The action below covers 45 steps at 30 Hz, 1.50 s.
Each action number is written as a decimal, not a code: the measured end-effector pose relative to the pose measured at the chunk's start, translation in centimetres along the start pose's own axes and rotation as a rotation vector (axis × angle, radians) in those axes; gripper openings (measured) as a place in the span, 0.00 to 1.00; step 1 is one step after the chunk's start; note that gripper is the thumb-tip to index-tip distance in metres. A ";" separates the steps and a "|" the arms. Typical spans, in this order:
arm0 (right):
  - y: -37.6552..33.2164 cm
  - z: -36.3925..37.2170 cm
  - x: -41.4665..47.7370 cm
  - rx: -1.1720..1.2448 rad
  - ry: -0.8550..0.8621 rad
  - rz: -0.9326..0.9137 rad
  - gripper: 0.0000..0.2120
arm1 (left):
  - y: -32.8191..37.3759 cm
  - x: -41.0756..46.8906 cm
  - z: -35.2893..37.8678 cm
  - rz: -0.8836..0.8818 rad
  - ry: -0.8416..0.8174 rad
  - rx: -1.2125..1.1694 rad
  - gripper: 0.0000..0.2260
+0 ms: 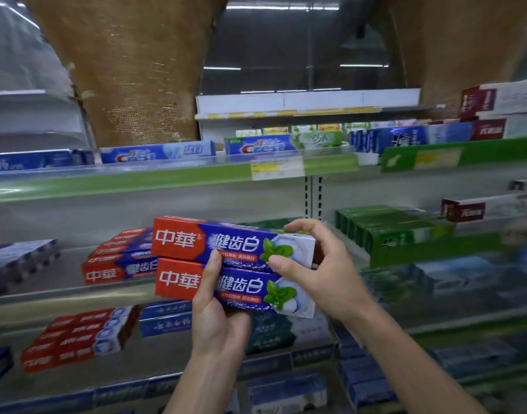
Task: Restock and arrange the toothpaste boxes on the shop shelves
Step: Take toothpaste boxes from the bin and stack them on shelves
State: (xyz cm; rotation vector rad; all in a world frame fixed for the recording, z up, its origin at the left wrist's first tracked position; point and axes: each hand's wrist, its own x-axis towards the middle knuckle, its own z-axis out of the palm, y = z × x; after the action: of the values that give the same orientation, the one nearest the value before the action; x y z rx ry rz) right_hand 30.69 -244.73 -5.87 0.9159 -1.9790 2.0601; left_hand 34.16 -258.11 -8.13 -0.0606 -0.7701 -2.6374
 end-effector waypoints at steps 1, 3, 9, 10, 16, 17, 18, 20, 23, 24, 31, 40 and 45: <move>-0.4 -1.1 0.0 -0.040 -0.016 0.003 0.18 | -0.6 -0.2 0.6 0.002 -0.001 0.000 0.15; -1.4 -3.3 -0.1 -0.164 -0.036 -0.016 0.18 | -2.2 -0.5 1.7 -0.007 -0.001 -0.010 0.17; -5.5 -8.9 0.4 -0.719 -0.057 -0.142 0.23 | -6.8 -1.6 5.1 -0.012 -0.057 0.005 0.19; -6.1 -9.5 0.1 -0.785 -0.082 -0.147 0.23 | -7.6 -2.0 5.6 -0.022 -0.070 0.006 0.18; -7.1 -12.4 -3.7 -1.072 -0.188 -0.038 0.25 | -12.2 -5.3 6.9 -0.141 -0.168 0.057 0.29; -7.3 -13.1 -4.2 -1.057 -0.168 -0.017 0.24 | -12.7 -5.7 7.1 -0.162 -0.182 0.052 0.26; -7.6 -13.7 -4.8 -1.031 -0.145 0.004 0.24 | -13.2 -6.2 7.6 -0.190 -0.201 0.042 0.21; -8.3 -14.7 -5.9 -0.993 -0.105 0.037 0.23 | -13.9 -7.2 8.5 -0.244 -0.233 0.014 0.17; -9.8 -15.5 -7.7 -0.991 -0.074 0.085 0.24 | -14.4 -8.7 9.3 -0.291 -0.265 0.011 0.18; -10.2 -15.6 -8.3 -0.998 -0.070 0.101 0.24 | -14.4 -9.2 9.6 -0.293 -0.273 0.005 0.19; -12.7 -16.3 -11.9 -1.084 -0.005 0.167 0.26 | -14.5 -11.6 10.5 -0.329 -0.299 -0.057 0.14; -13.2 -18.8 -14.5 -1.098 -0.014 0.193 0.26 | -16.9 -14.5 12.0 -0.397 -0.262 -0.103 0.15; -13.3 -23.3 -15.8 -1.108 0.011 0.177 0.25 | -20.7 -16.0 14.6 -0.412 -0.282 -0.107 0.17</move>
State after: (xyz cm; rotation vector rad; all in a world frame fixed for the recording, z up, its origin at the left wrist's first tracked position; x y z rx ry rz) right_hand 42.46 -216.25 -1.25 0.4611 -2.6834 0.6879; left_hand 40.08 -228.78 -8.61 -0.3442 -0.7998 -3.1059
